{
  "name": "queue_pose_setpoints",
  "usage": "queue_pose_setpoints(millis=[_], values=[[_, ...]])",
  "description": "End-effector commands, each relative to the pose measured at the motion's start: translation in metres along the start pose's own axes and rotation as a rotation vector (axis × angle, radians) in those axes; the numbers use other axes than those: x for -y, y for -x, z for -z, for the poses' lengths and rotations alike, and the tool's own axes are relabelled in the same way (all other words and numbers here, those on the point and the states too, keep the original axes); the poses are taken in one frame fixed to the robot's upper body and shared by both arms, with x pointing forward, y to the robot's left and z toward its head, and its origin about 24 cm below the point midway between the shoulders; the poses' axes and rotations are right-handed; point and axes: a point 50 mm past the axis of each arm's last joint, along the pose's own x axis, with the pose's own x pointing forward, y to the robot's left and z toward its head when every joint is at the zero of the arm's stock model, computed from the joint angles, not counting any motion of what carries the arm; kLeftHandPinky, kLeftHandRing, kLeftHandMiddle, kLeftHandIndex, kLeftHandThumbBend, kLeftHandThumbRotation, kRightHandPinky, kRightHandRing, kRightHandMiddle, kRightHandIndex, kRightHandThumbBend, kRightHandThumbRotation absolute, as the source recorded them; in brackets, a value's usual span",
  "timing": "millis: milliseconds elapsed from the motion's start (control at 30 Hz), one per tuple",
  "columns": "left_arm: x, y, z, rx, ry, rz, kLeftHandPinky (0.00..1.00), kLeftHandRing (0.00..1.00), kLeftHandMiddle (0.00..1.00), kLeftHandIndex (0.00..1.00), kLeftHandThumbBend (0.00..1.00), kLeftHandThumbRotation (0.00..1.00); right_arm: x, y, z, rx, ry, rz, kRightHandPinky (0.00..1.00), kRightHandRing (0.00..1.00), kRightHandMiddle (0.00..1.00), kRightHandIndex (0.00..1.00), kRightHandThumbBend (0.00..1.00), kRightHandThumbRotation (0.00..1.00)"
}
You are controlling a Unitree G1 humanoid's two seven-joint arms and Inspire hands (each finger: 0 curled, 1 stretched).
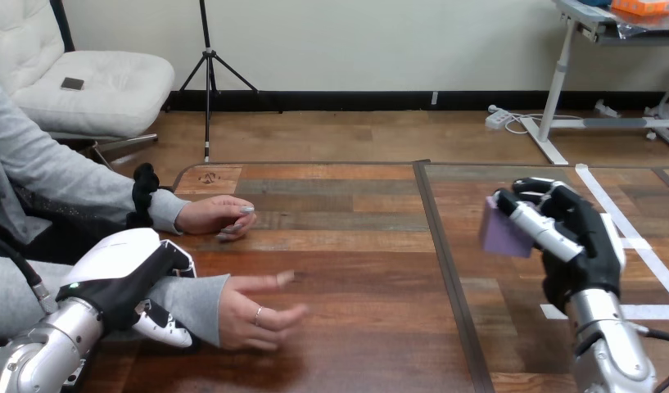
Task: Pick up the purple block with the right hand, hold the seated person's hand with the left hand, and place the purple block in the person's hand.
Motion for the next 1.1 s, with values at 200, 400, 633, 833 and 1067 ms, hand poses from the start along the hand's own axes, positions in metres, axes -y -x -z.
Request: queue_pose_setpoints(millis=[200, 400, 633, 833, 1067], values=[[-0.05, -0.007, -0.045, 0.216, 0.063, -0.246, 0.21, 0.27, 0.35, 0.36, 0.69, 0.0, -0.029, -0.01, -0.014, 0.075, -0.034, -0.078, 0.34, 0.38, 0.44, 0.45, 0.79, 0.0], [-0.054, -0.007, -0.051, 0.247, 0.073, -0.299, 0.21, 0.27, 0.34, 0.36, 0.7, 0.0, -0.038, -0.011, -0.013, 0.073, -0.044, -0.094, 0.33, 0.37, 0.44, 0.45, 0.8, 0.0], [-0.058, -0.006, -0.058, 0.282, 0.078, -0.349, 0.2, 0.26, 0.33, 0.35, 0.71, 0.0, -0.047, -0.013, -0.013, 0.064, -0.056, -0.114, 0.32, 0.37, 0.43, 0.44, 0.81, 0.0], [-0.061, -0.006, -0.062, 0.307, 0.085, -0.378, 0.2, 0.25, 0.32, 0.35, 0.71, 0.0, -0.054, -0.013, -0.013, 0.064, -0.033, -0.137, 0.32, 0.37, 0.43, 0.44, 0.81, 0.0], [-0.064, -0.005, -0.066, 0.311, 0.088, -0.397, 0.19, 0.25, 0.32, 0.35, 0.7, 0.0, -0.063, -0.013, -0.013, 0.053, -0.066, -0.151, 0.33, 0.37, 0.44, 0.44, 0.82, 0.0]])
